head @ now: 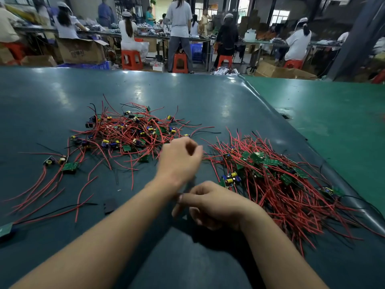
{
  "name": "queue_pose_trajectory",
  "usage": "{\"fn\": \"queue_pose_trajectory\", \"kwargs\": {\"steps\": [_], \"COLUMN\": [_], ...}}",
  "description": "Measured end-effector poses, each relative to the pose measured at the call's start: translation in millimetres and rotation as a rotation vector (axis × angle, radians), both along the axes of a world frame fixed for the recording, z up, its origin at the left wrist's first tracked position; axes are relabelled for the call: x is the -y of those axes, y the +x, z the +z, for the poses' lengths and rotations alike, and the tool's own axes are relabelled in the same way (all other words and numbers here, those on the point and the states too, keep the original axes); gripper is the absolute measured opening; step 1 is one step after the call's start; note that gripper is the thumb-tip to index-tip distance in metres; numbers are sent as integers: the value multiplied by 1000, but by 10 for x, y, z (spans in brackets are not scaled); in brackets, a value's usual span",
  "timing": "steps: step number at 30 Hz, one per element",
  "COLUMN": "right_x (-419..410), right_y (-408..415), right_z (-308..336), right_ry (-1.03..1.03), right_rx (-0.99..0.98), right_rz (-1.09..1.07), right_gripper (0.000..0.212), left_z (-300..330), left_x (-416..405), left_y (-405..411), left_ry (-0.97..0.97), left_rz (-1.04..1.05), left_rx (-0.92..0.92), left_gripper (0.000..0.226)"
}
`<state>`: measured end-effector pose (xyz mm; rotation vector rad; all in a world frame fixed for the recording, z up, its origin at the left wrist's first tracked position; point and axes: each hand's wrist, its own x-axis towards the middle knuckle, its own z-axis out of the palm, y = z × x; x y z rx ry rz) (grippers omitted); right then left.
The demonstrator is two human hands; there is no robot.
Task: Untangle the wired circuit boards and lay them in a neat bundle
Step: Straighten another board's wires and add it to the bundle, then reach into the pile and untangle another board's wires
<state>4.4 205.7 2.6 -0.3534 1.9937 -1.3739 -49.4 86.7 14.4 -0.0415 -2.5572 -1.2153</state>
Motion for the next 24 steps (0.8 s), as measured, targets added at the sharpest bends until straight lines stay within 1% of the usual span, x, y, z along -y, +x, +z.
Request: {"fn": "queue_pose_trajectory", "kwargs": {"steps": [2, 3, 4, 6, 8, 11, 13, 16, 19, 20, 24], "right_x": [4, 6, 5, 0, -9, -7, -10, -19, -22, -24, -20], "right_y": [-11, -16, -16, -13, -19, -14, -20, -35, -43, -47, -58], "right_z": [-20, -26, -37, -32, -39, -36, -34, -38, -45, -48, -55], "right_ry": [49, 48, 29, -10, -43, -74, -96, -125, -136, -140, -153], "right_rx": [-25, -34, -36, -27, -17, -3, 12, 32, 39, 37, 25], "right_rz": [-5, -15, -25, -58, -76, -97, -118, -131, -131, -132, -173], "right_gripper": [43, 43, 43, 41, 40, 40, 39, 39, 40, 40, 39], "left_z": [-122, -174, -216, -261, -285, -256, -217, -128, -11, 18, 98], "left_x": [371, 554, 721, 965, 1087, 1145, 1156, 1170, 1233, 1249, 1219], "left_y": [-23, -44, -61, -87, -105, -97, -73, -21, -18, -23, -3], "left_ry": [-290, -420, -511, -612, -667, -678, -599, -399, -349, -279, 137], "left_rz": [104, 162, 210, 236, 207, 229, 236, 170, 166, 154, 94], "left_rx": [-30, -31, -4, 113, 193, 149, 121, 81, 40, 41, 3], "left_gripper": [20, 26, 33, 44, 48, 43, 41, 33, 32, 32, 29]}}
